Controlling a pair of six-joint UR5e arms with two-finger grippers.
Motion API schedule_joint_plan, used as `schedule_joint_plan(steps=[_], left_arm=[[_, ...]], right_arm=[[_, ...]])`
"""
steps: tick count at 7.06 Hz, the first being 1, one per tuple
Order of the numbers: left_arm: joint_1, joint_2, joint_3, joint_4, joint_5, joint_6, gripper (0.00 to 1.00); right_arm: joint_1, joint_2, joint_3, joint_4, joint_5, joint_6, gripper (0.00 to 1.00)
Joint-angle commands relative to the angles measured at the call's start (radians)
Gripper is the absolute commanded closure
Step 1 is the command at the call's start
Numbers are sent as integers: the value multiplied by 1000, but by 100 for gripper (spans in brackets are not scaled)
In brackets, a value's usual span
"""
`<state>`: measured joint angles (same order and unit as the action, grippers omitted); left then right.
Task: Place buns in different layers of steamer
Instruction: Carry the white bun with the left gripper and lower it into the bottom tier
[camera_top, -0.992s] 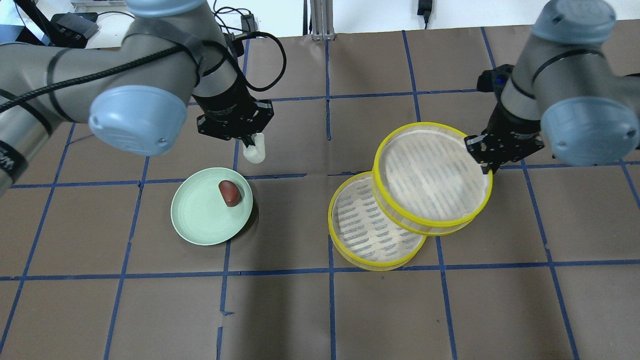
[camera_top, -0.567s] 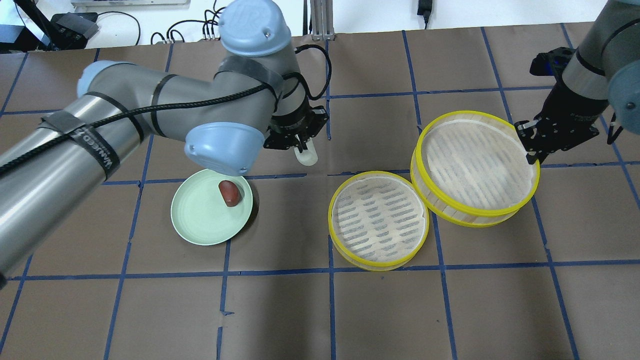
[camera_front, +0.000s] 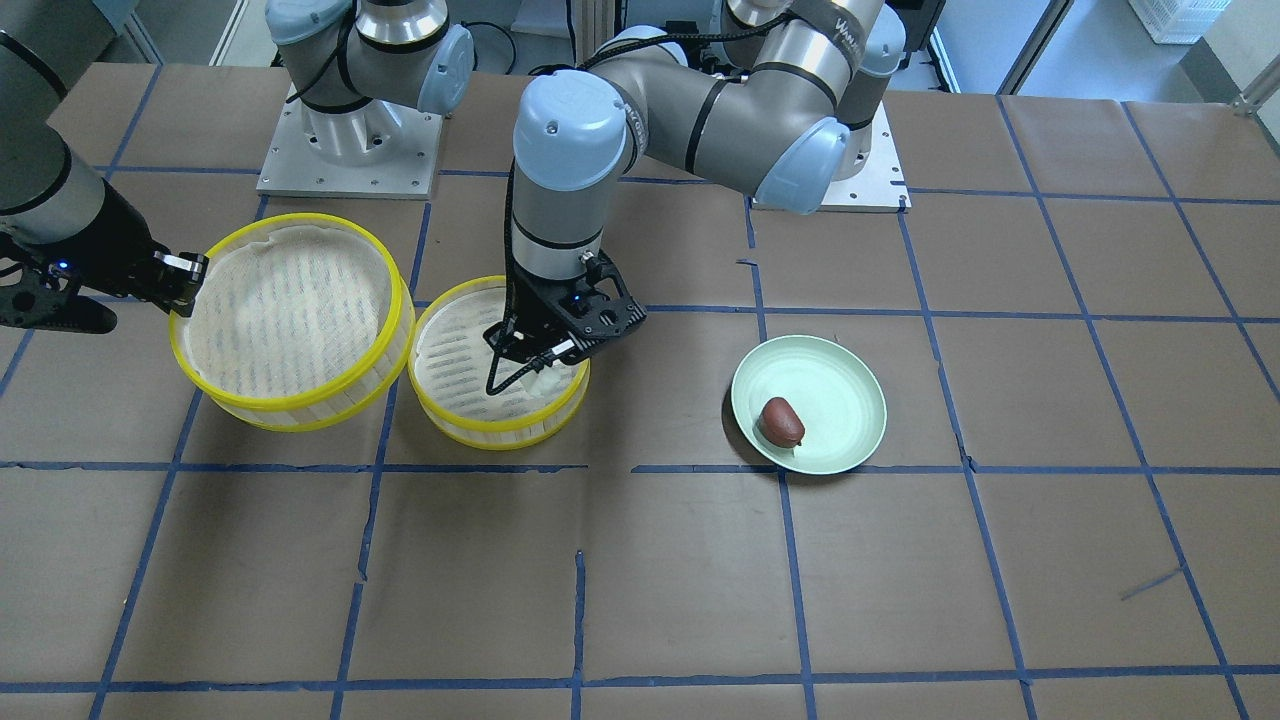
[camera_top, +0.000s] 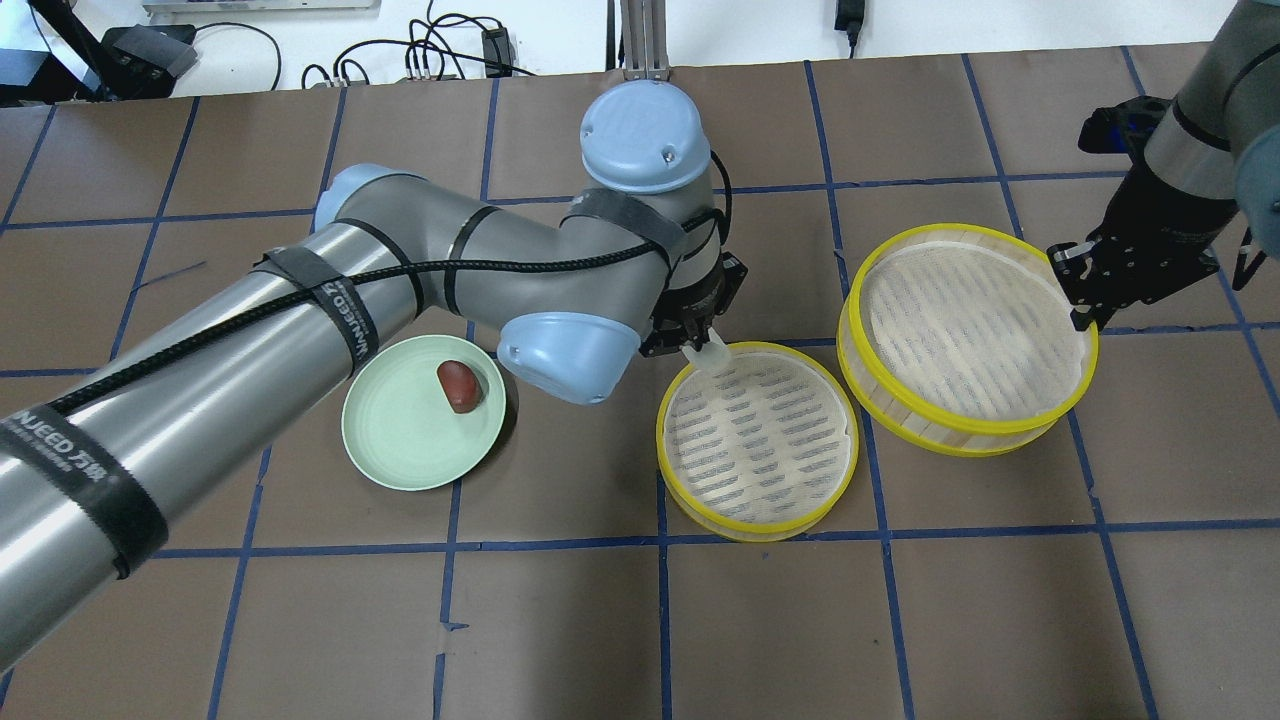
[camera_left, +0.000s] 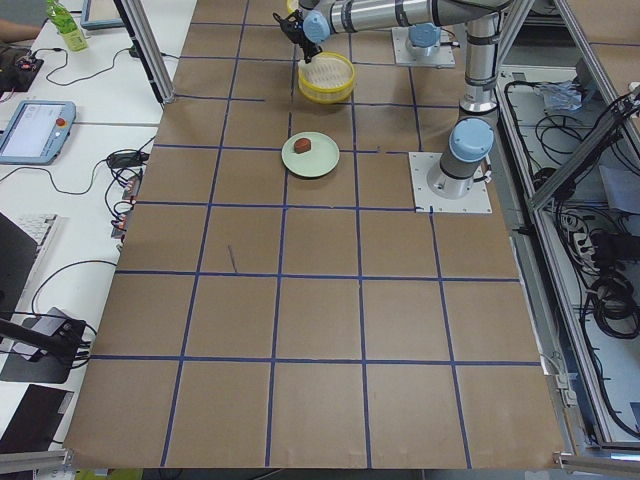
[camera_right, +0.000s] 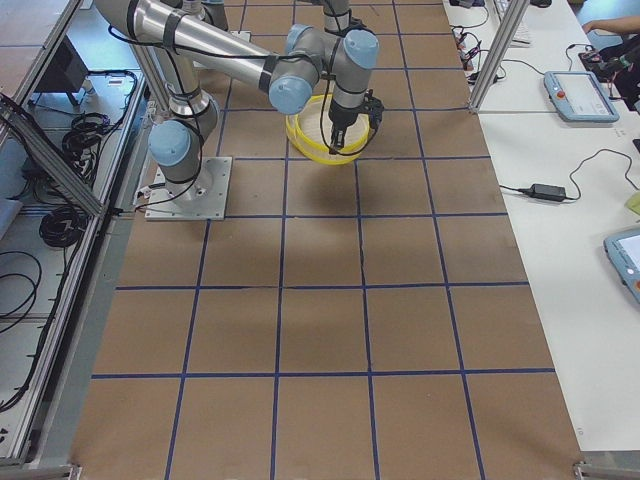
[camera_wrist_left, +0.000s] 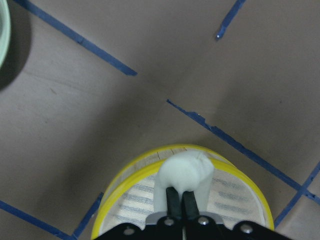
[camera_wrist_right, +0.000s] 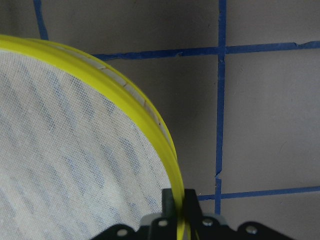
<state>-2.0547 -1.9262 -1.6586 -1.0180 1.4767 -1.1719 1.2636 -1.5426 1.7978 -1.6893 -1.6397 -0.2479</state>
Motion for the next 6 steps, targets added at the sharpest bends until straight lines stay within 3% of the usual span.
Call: schedule_joint_plan(steps=[1, 4, 6], left_arm=[[-36, -31, -3, 36, -13, -84, 0], [-39, -13, -13, 19, -3, -22, 0], [-53, -5, -100, 9, 2, -18, 0]], right_arm=[[-1, -5, 0, 7, -15, 9, 100], [5, -7, 18, 7, -26, 16, 100], [13, -10, 17, 5, -29, 25, 100]])
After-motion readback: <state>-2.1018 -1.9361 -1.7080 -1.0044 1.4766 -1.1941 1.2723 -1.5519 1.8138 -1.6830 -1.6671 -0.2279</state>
